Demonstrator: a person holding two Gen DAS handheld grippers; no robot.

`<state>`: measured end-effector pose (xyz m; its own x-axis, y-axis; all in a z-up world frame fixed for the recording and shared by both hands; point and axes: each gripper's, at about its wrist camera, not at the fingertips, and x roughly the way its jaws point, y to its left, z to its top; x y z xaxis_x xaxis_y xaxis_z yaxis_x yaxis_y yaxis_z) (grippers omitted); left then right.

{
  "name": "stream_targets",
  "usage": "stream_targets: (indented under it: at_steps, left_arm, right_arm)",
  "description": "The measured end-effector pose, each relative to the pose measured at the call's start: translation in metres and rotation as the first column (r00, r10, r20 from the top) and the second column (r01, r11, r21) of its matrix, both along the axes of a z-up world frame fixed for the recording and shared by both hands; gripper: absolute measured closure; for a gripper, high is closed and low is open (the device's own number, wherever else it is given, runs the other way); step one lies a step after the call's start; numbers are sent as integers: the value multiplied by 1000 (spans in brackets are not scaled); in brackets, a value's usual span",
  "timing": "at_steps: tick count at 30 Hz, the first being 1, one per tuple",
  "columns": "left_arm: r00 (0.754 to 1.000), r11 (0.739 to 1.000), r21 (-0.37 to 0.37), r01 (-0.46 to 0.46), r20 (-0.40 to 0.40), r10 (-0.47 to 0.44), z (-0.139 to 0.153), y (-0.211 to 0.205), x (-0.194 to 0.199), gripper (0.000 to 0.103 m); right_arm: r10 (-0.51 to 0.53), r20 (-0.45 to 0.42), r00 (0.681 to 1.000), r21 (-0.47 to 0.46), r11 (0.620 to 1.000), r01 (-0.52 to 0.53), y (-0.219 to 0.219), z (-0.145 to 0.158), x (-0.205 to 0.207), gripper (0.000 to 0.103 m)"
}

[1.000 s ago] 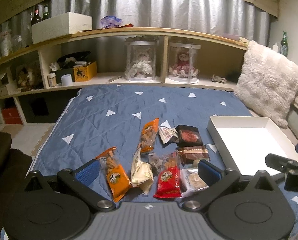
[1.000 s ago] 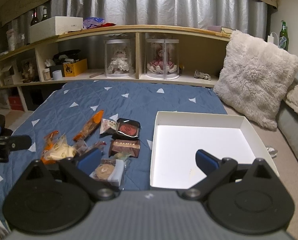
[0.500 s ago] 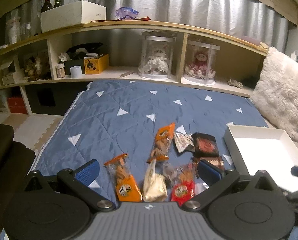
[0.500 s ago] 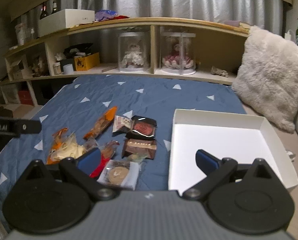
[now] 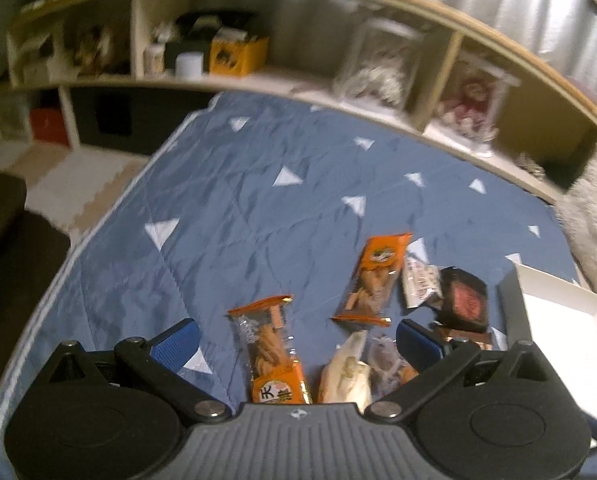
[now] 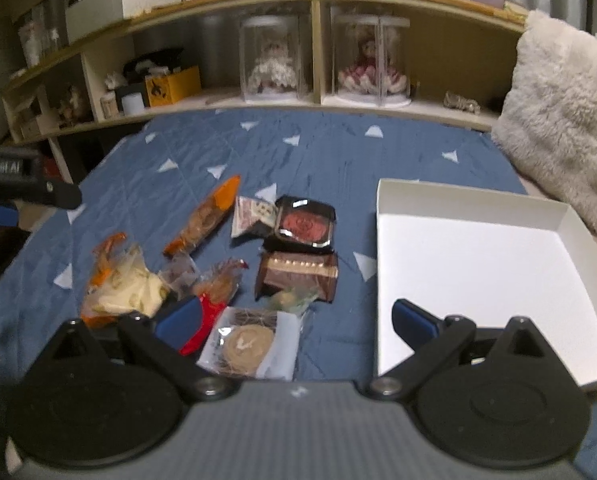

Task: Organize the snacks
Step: 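Reach down and grasp the orange pastry packet with the left gripper while the right grasps the clear cookie packet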

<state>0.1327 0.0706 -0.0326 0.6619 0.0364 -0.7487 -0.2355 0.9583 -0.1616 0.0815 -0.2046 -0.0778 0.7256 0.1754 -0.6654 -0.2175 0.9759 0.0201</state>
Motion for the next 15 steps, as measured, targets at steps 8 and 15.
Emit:
stream_targets:
  at_steps: [8,15]
  left_arm:
    - [989,997,-14,-73,-129,70,-31,18,35,0]
    - [968,994,-34,-100,-234,89,-58,24,53,0]
  right_arm:
    - [32,-79,996,-72,997,-37,21,-30,18,1]
    - [82,-126,989,-132,986,-98,43,-50,23,1]
